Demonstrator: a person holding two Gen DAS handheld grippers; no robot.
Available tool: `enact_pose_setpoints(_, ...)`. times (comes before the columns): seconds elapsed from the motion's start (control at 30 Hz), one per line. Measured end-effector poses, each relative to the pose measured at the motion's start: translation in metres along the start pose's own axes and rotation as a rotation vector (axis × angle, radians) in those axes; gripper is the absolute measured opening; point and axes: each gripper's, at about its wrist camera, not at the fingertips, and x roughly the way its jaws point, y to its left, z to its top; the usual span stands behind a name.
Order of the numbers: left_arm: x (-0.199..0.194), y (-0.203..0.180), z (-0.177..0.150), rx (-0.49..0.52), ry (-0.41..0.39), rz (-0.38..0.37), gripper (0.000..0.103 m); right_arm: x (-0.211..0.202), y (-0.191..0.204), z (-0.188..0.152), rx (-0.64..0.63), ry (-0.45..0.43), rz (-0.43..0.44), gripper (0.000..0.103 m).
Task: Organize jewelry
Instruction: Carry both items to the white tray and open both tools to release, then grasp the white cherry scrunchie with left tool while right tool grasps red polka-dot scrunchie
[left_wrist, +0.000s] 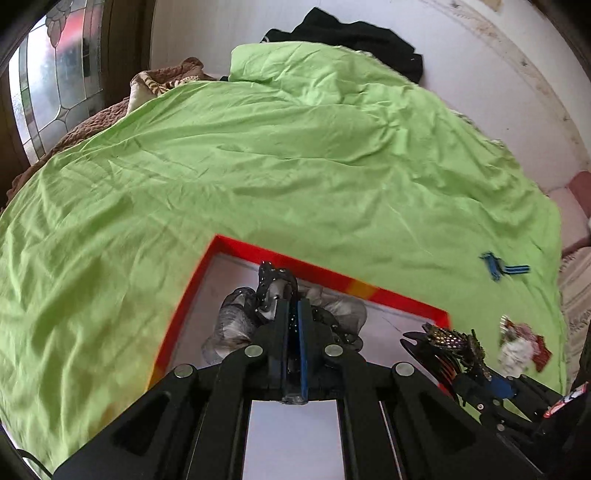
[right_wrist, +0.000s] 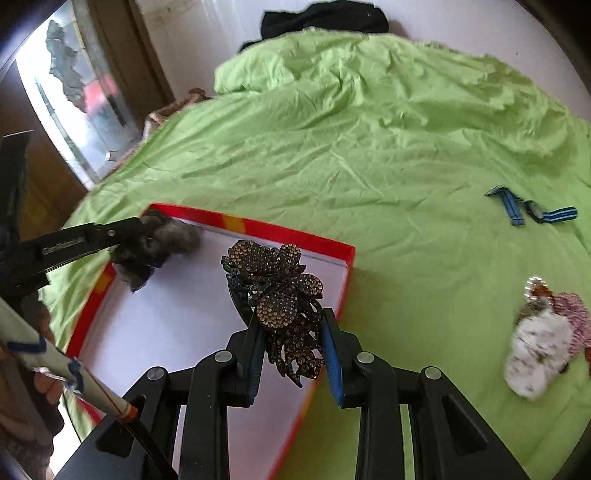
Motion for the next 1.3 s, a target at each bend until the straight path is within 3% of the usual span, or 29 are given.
enact_pose_setpoints(0.1,0.013,0.005,0.002,-0.005,0.010,0.022,0.005,0.018,-0.005,0.006,0.022,-0.008,-0.009,0.039)
enact_pose_setpoints(0.17,0.018,0.007,0.002,-0.007,0.001,0.019,0.011,0.022,-0.003,0.010,0.021,-0.003,-0.006,0.045)
enact_pose_setpoints(0.27,0.018,0.007,0.000,-0.001,-0.003,0.001,0.032,0.021,-0.002,0.011,0.020,0.003,0.017,0.064)
enact_pose_setpoints(0.33,0.011,0.004,-0.003,-0.002,-0.013,-0.010,0.050,0.016,-0.002,0.010,0.014,-0.012,0.023,0.070)
enact_pose_setpoints(0.4,0.000,0.002,-0.007,-0.014,-0.029,-0.024,0.057,0.007,-0.002,0.008,0.010,-0.024,0.032,0.071)
enact_pose_setpoints(0.6,-0.033,0.005,-0.018,-0.071,-0.048,-0.066,0.059,-0.032,-0.014,-0.009,0.027,-0.061,0.041,0.073)
enact_pose_setpoints(0.73,-0.059,0.008,-0.035,-0.090,-0.078,-0.039,0.061,-0.038,-0.022,-0.035,0.030,-0.024,0.033,0.073)
enact_pose_setpoints(0.8,-0.069,0.010,-0.047,-0.097,-0.090,-0.004,0.061,-0.032,-0.021,-0.047,0.017,0.007,0.032,0.069)
enact_pose_setpoints(0.9,-0.079,0.014,-0.066,-0.112,-0.097,0.039,0.061,-0.016,-0.011,-0.062,0.006,0.079,0.060,0.052)
enact_pose_setpoints(0.97,-0.086,0.014,-0.080,-0.109,-0.100,0.054,0.061,-0.007,-0.008,-0.068,0.009,0.114,0.058,0.022)
enact_pose_setpoints(1.1,-0.094,0.011,-0.101,-0.097,-0.100,0.062,0.061,-0.004,-0.005,-0.073,0.046,0.138,0.031,0.010)
enact_pose_setpoints(1.3,-0.095,-0.001,-0.115,-0.082,-0.078,0.042,0.061,-0.016,-0.012,-0.087,0.063,0.133,-0.038,0.009)
